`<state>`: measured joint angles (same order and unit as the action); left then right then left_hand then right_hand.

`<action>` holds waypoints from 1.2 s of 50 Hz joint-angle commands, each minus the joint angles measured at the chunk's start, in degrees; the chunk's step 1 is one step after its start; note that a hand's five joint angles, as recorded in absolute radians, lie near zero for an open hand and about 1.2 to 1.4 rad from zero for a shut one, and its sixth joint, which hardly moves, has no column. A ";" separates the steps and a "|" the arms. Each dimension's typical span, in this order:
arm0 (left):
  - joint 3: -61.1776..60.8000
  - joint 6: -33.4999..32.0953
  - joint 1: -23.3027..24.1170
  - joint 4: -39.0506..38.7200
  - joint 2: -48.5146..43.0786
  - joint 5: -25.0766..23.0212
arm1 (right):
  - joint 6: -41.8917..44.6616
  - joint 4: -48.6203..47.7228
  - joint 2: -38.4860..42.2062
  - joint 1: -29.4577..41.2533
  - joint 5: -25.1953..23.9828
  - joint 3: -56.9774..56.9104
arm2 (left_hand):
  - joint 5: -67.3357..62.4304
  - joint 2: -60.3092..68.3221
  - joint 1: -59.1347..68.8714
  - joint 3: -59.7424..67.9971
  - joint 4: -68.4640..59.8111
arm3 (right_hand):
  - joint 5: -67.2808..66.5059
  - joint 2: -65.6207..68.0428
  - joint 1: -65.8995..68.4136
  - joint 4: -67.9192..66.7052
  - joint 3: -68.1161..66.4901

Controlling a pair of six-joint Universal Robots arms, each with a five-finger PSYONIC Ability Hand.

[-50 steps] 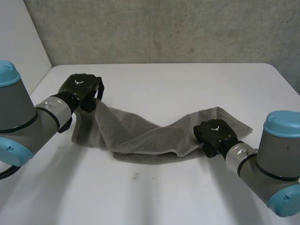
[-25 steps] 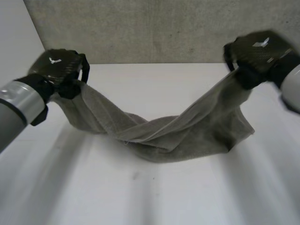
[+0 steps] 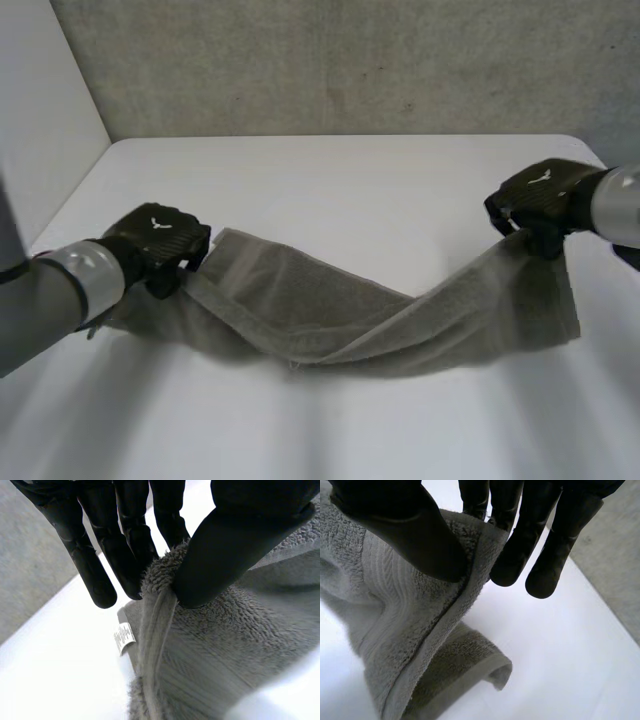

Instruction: Fold the towel.

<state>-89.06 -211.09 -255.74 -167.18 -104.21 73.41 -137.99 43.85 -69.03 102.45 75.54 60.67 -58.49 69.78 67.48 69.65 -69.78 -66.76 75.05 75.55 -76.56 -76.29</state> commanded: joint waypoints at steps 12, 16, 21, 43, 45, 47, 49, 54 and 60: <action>49.39 10.93 2.35 -19.81 -19.19 2.51 | -11.15 -31.86 29.39 5.30 10.23 -64.50 | -11.51 10.22 12.52 10.35 -10.22 | -3.24 4.95 4.45 -3.44 -3.71; 54.25 19.47 2.18 -28.19 -18.14 8.23 | -13.01 -36.12 25.37 5.30 10.68 -62.01 | -11.51 10.22 12.52 10.35 -10.22 | -3.24 4.95 4.45 -3.44 -3.71; 53.82 20.55 2.18 -26.80 -17.26 8.24 | -12.83 -33.76 20.44 5.21 9.45 -50.60 | -11.51 10.22 12.52 10.35 -10.22 | -3.24 4.95 4.45 -3.44 -3.71; 13.95 10.03 2.09 -24.59 -17.87 5.53 | -11.78 -29.88 18.58 5.83 3.03 -7.88 | -11.51 10.22 12.52 10.35 -10.22 | -3.24 4.95 4.45 -3.44 -3.71; 10.69 7.21 2.09 -25.38 -18.48 5.00 | -11.00 -29.88 19.19 5.83 3.12 -5.15 | -11.51 10.22 12.52 10.35 -10.22 | -3.24 4.95 4.45 -3.44 -3.71; 7.76 4.64 2.09 -26.00 -19.10 4.55 | -10.11 -29.88 19.73 5.83 3.64 -2.57 | -11.51 10.22 12.52 10.35 -10.22 | -3.24 4.95 4.45 -3.44 -3.71; 3.39 0.87 2.09 -26.36 -19.46 4.20 | -8.19 -29.88 19.99 5.83 4.08 1.98 | -11.51 10.22 12.52 10.35 -10.22 | -3.24 4.95 4.45 -3.44 -3.71; -1.54 -1.07 1.92 -26.09 -17.36 4.29 | -7.12 -29.88 15.88 4.86 4.00 8.30 | -11.51 10.22 12.52 10.35 -10.22 | -3.24 4.95 4.45 -3.44 -3.71; -6.65 -1.34 1.30 -25.83 -11.28 4.20 | -6.77 -29.88 6.10 4.07 3.82 15.27 | -11.51 10.22 12.52 10.35 -10.22 | -3.24 4.95 4.45 -3.44 -3.71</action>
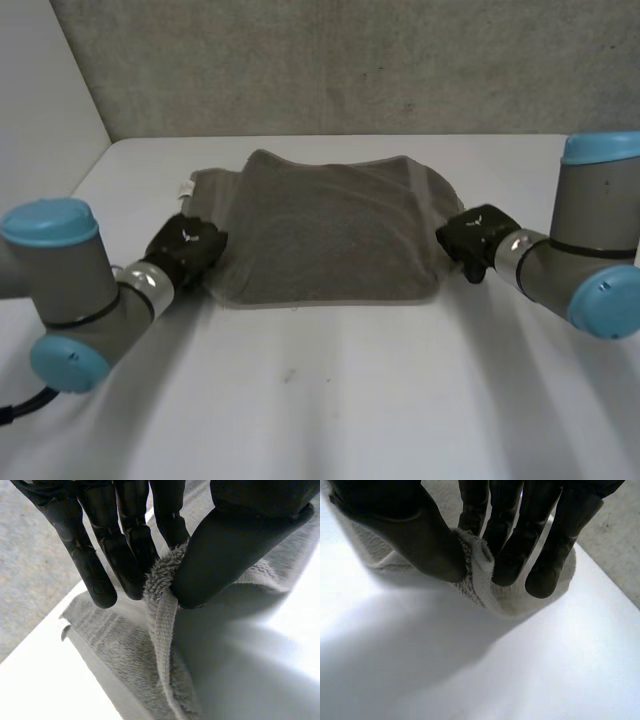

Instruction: Fold the towel.

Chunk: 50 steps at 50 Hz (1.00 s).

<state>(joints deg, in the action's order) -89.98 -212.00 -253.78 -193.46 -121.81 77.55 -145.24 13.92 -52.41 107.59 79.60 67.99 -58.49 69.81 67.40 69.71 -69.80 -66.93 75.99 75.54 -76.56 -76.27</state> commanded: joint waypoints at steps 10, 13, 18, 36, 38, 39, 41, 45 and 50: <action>-19.07 -0.69 -1.28 3.87 21.16 -0.12 | 8.82 4.70 -30.27 -10.11 -0.50 21.12 | -11.51 10.19 12.60 10.29 -10.20 | -3.07 4.01 4.46 -3.44 -3.73; -21.98 -0.69 -0.66 4.23 24.07 -0.64 | 11.11 5.50 -34.24 -11.87 -1.11 23.32 | -11.51 10.19 12.60 10.29 -10.20 | -3.07 4.01 4.46 -3.44 -3.73; -24.36 -0.52 -0.49 2.31 24.26 -2.22 | 10.95 5.15 -35.22 -12.49 -2.43 25.70 | -11.51 10.19 12.60 10.29 -10.20 | -3.07 4.01 4.46 -3.44 -3.73; -21.29 -2.80 -0.57 -5.61 13.80 -2.31 | 1.81 -4.96 -27.75 -13.37 -4.63 25.70 | 19.42 -20.73 -18.33 -20.64 20.72 | -3.07 4.01 4.46 -3.44 -3.73; -21.29 -2.80 -0.75 -5.61 13.97 -2.31 | 0.14 -6.97 -27.49 -13.99 -4.46 25.61 | 35.68 -36.99 -34.58 -36.90 36.98 | -3.07 4.01 4.46 -3.44 -3.73; -21.29 -2.80 -0.75 -5.61 13.97 -2.31 | 0.14 -6.98 -27.48 -13.99 -4.46 25.61 | 35.74 -37.05 -34.64 -36.96 37.04 | -3.07 4.01 4.46 -3.44 -3.73; -21.47 -2.80 -0.92 -5.61 13.97 -2.23 | -1.01 -8.12 -27.31 -14.08 -4.37 25.61 | 40.28 -41.59 -39.18 -41.50 41.58 | -3.07 4.01 4.46 -3.44 -3.73; -22.43 -2.71 -2.41 -5.09 14.32 -2.14 | -2.59 -9.79 -26.52 -14.51 -4.28 25.61 | 46.00 -47.31 -44.90 -47.22 47.30 | -3.07 4.01 4.46 -3.44 -3.73; -24.63 -2.62 -5.58 -4.91 15.38 -2.58 | -2.68 -9.97 -25.81 -14.52 -4.28 25.70 | 44.99 -46.30 -43.90 -46.21 46.29 | -3.07 4.01 4.46 -3.44 -3.73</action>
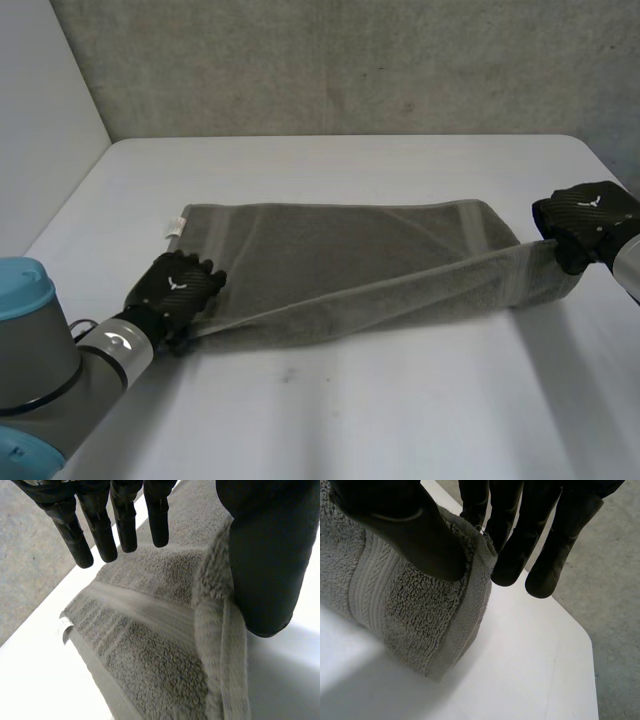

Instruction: Fold the towel.

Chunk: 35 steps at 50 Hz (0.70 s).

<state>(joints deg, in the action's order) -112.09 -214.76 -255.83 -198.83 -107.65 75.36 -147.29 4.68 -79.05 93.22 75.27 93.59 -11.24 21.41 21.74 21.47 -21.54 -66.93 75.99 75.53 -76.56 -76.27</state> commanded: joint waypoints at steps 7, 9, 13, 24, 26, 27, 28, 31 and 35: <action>-5.94 0.04 -8.45 0.64 4.46 -0.56 | -0.63 -0.81 1.44 -0.23 0.14 0.11 | -6.96 6.79 6.46 6.73 -6.66 | -3.07 4.01 4.47 -3.44 -3.73; -6.56 0.13 -9.07 0.64 5.34 -0.56 | -0.63 -0.90 1.53 -0.23 0.22 0.11 | -8.31 8.14 7.81 8.08 -8.01 | -3.07 4.01 4.47 -3.44 -3.73; -8.06 0.13 -10.48 0.55 6.66 -0.83 | -0.63 -1.43 2.14 -0.23 0.84 0.02 | -13.51 13.34 13.01 13.27 -13.21 | -3.07 4.01 4.47 -3.44 -3.73; -8.59 0.31 -10.74 0.64 6.75 -3.55 | -0.63 -1.43 1.97 -0.23 1.02 0.72 | -51.14 50.97 50.64 50.91 -50.84 | -3.07 4.01 4.47 -3.44 -3.73; -8.59 0.57 -10.74 1.16 6.84 -4.25 | -0.63 -1.17 1.62 -0.40 1.10 0.72 | -58.76 58.59 58.26 58.53 -58.46 | -3.07 4.01 4.47 -3.44 -3.73; -8.59 0.57 -10.74 1.17 6.84 -4.25 | -0.63 -1.16 1.62 -0.40 1.10 0.72 | -58.76 58.59 58.26 58.53 -58.46 | -3.07 4.01 4.47 -3.44 -3.73; -8.67 0.49 -10.83 1.60 7.01 -4.43 | -0.37 -0.90 1.44 -0.75 1.28 0.72 | -58.76 58.59 58.26 58.53 -58.46 | -3.07 4.01 4.47 -3.44 -3.73; -8.76 0.48 -11.18 2.74 8.93 -4.52 | 0.25 -0.03 1.18 -1.37 1.28 0.72 | -58.76 58.59 58.26 58.53 -58.46 | -3.07 4.01 4.47 -3.44 -3.73; -8.85 0.40 -11.97 6.07 14.64 -4.69 | 1.65 6.81 -3.28 -2.59 0.32 0.81 | -58.76 58.59 58.26 58.53 -58.46 | -3.07 4.01 4.47 -3.44 -3.73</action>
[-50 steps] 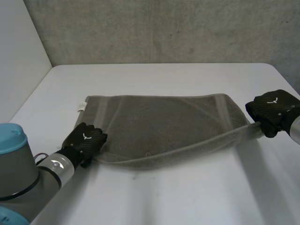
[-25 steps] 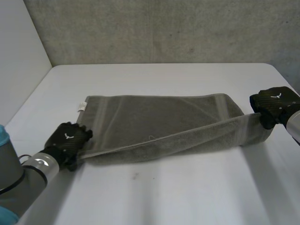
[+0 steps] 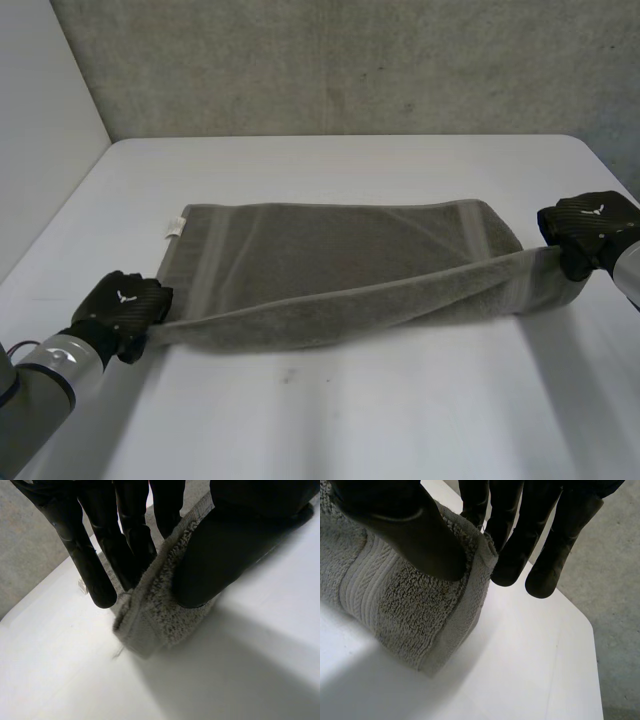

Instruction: Fold the towel.

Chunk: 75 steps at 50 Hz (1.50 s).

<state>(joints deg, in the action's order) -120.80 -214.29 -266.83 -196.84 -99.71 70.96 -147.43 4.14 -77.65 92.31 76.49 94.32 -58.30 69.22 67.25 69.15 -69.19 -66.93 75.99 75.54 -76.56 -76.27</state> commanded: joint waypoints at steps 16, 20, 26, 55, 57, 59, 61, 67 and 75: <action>2.32 -0.25 -1.76 20.70 32.20 -1.87 | 12.96 27.83 -25.17 -15.39 -11.25 -0.01 | -11.70 10.78 12.75 10.85 -10.81 | -3.07 4.01 4.46 -3.44 -3.73; 2.76 -0.34 -1.68 22.64 32.48 -2.66 | 14.97 31.45 -26.24 -18.65 -15.92 -1.33 | -11.70 10.78 12.75 10.85 -10.81 | -3.07 4.01 4.46 -3.44 -3.73; 2.94 -0.42 -1.94 22.12 28.78 -4.16 | 17.18 31.54 -25.01 -19.80 -17.95 -1.16 | -11.70 10.78 12.75 10.85 -10.81 | -3.07 4.01 4.46 -3.44 -3.73; 39.21 0.28 10.01 14.29 -22.44 3.65 | 8.57 16.34 21.91 0.32 -0.03 -30.05 | -11.70 10.78 12.75 10.85 -10.81 | -3.07 4.01 4.46 -3.44 -3.73; 41.32 0.28 10.10 14.29 -24.02 4.44 | 8.04 15.99 23.66 0.76 0.93 -32.16 | -11.70 10.78 12.75 10.85 -10.81 | -3.07 4.01 4.46 -3.44 -3.73; 43.45 0.28 10.28 14.21 -25.27 5.15 | 7.78 15.90 25.35 1.11 1.91 -34.20 | -11.70 10.78 12.75 10.85 -10.81 | -3.07 4.01 4.46 -3.44 -3.73; 47.48 0.28 10.63 14.29 -27.81 5.85 | 7.60 15.90 28.76 1.99 3.48 -38.31 | -11.70 10.78 12.75 10.85 -10.81 | -3.07 4.01 4.46 -3.44 -3.73; 53.20 0.19 10.98 14.65 -31.68 5.95 | 7.60 15.81 33.96 4.27 5.25 -44.74 | -11.70 10.78 12.75 10.85 -10.81 | -3.07 4.01 4.46 -3.44 -3.73; 57.16 0.10 11.16 14.82 -34.76 7.70 | 7.69 15.90 38.09 4.72 7.97 -50.37 | -11.70 10.78 12.75 10.85 -10.81 | -3.07 4.01 4.46 -3.44 -3.73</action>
<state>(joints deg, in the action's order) -67.09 -214.13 -255.81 -182.16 -131.83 77.36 -139.88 19.92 -43.24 96.54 82.18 48.88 -59.04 69.76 68.00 69.70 -69.78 -66.94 75.99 75.53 -76.56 -76.27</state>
